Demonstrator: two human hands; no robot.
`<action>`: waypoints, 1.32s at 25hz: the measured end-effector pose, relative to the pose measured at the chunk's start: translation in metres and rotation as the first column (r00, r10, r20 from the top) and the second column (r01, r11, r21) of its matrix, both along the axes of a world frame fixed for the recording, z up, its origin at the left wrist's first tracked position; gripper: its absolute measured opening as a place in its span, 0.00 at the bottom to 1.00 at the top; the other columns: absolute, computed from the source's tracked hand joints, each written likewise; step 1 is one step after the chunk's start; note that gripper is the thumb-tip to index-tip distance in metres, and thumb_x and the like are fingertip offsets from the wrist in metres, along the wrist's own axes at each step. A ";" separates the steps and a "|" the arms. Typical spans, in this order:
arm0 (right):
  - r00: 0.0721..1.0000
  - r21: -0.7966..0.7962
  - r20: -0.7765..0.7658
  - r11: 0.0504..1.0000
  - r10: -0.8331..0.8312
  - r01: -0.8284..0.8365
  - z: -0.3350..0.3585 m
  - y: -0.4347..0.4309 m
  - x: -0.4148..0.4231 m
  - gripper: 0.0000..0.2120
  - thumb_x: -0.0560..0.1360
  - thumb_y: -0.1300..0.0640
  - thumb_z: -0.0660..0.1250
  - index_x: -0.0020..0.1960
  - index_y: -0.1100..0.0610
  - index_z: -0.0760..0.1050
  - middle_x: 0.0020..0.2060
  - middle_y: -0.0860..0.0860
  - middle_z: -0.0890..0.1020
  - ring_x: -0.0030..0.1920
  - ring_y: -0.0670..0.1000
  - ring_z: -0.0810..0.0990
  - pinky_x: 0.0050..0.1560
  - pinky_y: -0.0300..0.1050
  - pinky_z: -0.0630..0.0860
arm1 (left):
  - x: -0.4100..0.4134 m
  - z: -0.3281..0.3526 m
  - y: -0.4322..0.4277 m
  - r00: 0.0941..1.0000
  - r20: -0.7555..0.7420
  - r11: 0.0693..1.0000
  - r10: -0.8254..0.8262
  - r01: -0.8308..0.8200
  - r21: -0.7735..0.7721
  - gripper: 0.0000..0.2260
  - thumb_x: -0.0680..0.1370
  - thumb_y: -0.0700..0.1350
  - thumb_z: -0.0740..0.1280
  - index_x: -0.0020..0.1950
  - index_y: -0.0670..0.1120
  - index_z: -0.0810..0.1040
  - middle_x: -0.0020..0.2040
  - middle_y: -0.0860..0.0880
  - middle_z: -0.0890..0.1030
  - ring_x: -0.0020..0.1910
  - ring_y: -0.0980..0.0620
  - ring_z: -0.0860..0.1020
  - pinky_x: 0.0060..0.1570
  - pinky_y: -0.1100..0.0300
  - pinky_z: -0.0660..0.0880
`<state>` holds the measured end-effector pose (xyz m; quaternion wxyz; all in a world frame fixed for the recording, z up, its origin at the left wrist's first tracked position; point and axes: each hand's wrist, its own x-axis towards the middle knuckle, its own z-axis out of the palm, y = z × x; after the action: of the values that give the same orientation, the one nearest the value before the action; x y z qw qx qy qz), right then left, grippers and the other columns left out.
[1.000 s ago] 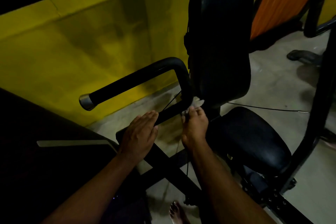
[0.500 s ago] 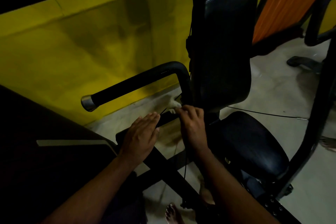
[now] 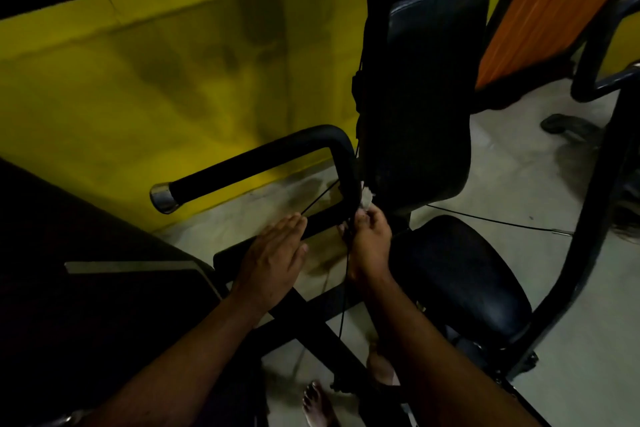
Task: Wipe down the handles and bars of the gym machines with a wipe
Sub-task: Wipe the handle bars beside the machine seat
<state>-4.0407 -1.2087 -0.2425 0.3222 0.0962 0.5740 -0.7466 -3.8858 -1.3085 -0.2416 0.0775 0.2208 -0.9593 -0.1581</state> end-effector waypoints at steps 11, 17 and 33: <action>0.752 0.223 -0.595 0.957 0.284 -0.185 0.022 0.008 -0.041 0.06 0.80 0.59 0.64 0.55 0.55 0.78 0.50 0.50 0.81 0.51 0.48 0.81 0.53 0.52 0.81 | -0.013 0.008 0.015 0.990 0.092 0.993 0.105 -0.110 0.050 0.29 0.80 0.57 0.47 0.77 0.43 0.63 0.76 0.46 0.65 0.76 0.51 0.62 0.74 0.58 0.53; -0.138 0.545 -0.836 0.831 0.531 -0.107 0.007 0.019 -0.050 0.15 0.76 0.60 0.70 0.62 0.56 0.76 0.60 0.53 0.73 0.57 0.57 0.72 0.53 0.49 0.77 | -0.016 0.011 0.025 0.980 0.100 0.982 0.170 -0.177 0.071 0.30 0.80 0.58 0.46 0.77 0.44 0.62 0.76 0.46 0.64 0.76 0.51 0.60 0.74 0.60 0.49; 0.646 0.286 -0.694 0.945 0.318 -0.158 -0.005 0.022 -0.032 0.06 0.77 0.62 0.69 0.54 0.58 0.76 0.51 0.52 0.80 0.53 0.50 0.79 0.57 0.54 0.77 | -0.021 0.022 0.033 0.971 0.121 0.975 0.207 -0.215 0.056 0.24 0.83 0.49 0.59 0.78 0.44 0.60 0.78 0.47 0.61 0.77 0.52 0.56 0.73 0.62 0.45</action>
<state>-4.0728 -1.1863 -0.2475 0.1502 -0.2551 0.7336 -0.6117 -3.9065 -1.2755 -0.2200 0.0313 0.3329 -0.9272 -0.1690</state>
